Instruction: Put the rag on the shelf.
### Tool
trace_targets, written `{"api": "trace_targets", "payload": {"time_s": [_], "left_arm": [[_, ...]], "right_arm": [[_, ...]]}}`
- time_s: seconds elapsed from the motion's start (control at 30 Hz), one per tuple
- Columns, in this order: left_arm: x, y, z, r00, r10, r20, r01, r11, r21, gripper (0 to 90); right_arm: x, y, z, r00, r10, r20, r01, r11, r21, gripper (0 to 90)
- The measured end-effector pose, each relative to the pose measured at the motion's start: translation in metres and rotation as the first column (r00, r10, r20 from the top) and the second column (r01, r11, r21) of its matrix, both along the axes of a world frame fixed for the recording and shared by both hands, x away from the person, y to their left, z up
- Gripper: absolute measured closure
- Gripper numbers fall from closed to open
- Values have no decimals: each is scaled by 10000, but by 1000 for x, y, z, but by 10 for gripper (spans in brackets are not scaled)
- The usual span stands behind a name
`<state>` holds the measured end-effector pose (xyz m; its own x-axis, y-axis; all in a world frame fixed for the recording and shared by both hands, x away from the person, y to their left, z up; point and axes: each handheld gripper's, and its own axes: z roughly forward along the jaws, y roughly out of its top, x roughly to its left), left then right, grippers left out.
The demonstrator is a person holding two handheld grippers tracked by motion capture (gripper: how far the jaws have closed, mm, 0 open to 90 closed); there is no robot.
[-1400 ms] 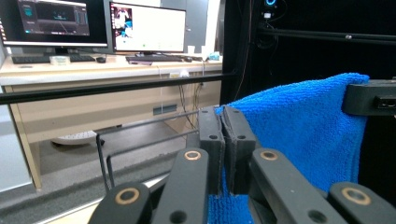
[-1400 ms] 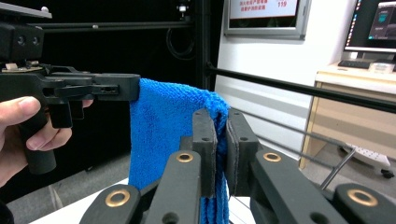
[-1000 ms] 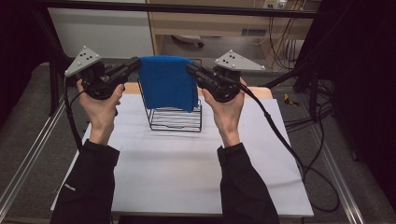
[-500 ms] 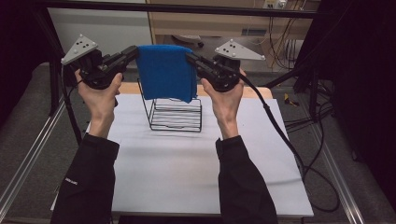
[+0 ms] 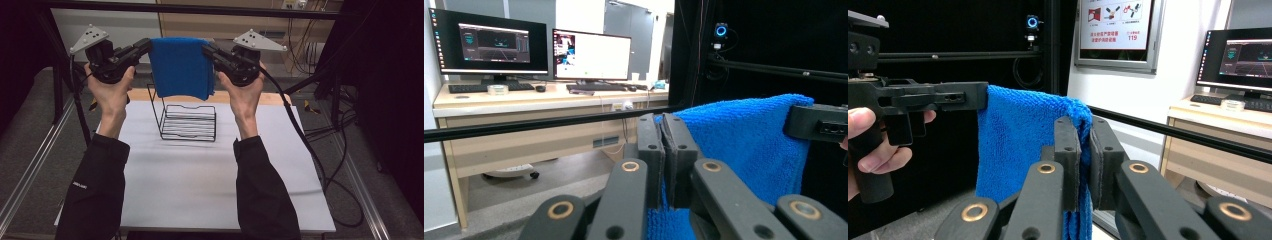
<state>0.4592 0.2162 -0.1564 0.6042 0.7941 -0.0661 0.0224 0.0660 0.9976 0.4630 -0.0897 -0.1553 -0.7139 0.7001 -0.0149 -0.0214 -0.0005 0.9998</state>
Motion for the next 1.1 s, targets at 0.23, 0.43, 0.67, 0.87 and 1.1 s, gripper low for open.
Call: {"api": "trace_targets", "payload": {"time_s": [0.23,0.43,0.67,0.87,1.1], "left_arm": [[8,-2,3,9999,135,31,-135,9998,-162,871],[15,-3,7,9994,310,165,-307,9994,-183,871],[25,0,6,9982,577,165,-574,9982,-177,871],[33,-4,9,9964,772,339,-777,9969,113,871],[46,-5,4,9963,837,218,-839,9964,113,871]], "right_arm": [[7,1,8,9999,-128,62,129,9999,-42,847],[16,2,11,9998,-167,145,167,9999,-5,848],[28,8,14,9996,-182,226,185,9997,-136,848],[36,8,13,9991,-292,297,299,9993,-207,848],[45,9,10,9988,-411,279,417,9989,-236,848]]}}
